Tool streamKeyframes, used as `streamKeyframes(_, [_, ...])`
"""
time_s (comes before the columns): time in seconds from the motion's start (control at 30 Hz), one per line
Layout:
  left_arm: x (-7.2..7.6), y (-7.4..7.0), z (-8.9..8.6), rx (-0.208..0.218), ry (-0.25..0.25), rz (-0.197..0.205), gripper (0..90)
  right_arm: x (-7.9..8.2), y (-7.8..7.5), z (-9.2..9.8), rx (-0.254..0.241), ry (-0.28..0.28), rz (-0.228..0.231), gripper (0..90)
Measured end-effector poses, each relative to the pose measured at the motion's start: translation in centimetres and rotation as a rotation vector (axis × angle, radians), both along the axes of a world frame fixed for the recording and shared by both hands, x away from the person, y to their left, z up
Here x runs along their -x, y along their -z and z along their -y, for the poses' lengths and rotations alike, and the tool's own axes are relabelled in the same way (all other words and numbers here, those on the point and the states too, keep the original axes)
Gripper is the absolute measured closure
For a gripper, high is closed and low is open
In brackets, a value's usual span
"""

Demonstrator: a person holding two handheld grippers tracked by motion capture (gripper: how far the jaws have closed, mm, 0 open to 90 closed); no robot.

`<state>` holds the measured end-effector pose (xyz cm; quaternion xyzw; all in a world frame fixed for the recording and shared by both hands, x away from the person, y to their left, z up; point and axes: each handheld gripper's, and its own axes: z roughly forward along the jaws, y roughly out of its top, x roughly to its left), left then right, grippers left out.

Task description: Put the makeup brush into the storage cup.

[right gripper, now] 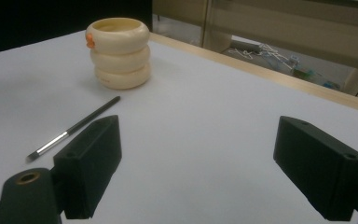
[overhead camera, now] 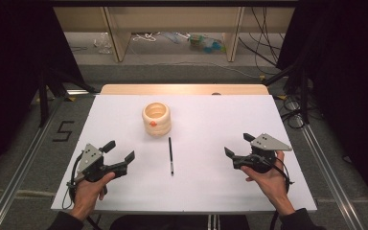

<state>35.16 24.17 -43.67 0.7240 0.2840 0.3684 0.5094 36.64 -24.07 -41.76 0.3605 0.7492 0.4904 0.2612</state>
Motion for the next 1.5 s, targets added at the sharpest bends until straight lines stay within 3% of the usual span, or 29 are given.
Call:
streamKeyframes(0.5, [0.0, 0.0, 0.0, -0.006, -0.004, -0.003, 16.4, -1.3, -0.3, -2.0, 0.065, -0.041, -0.098, 18.0])
streamKeyframes(0.9, [0.0, 0.0, -0.1, -0.009, -0.005, -0.002, 16.4, -2.7, -0.6, -5.3, 0.123, -0.092, -0.160, 19.0])
streamKeyframes(1.23, [0.0, 0.0, -0.1, -0.010, -0.004, -0.003, 16.4, -4.1, -0.3, -8.0, 0.150, -0.134, -0.243, 19.8])
streamKeyframes(1.5, [-0.1, 0.0, -0.2, -0.012, -0.003, -0.008, 16.6, -5.4, 0.4, -11.1, 0.205, -0.161, -0.304, 21.1])
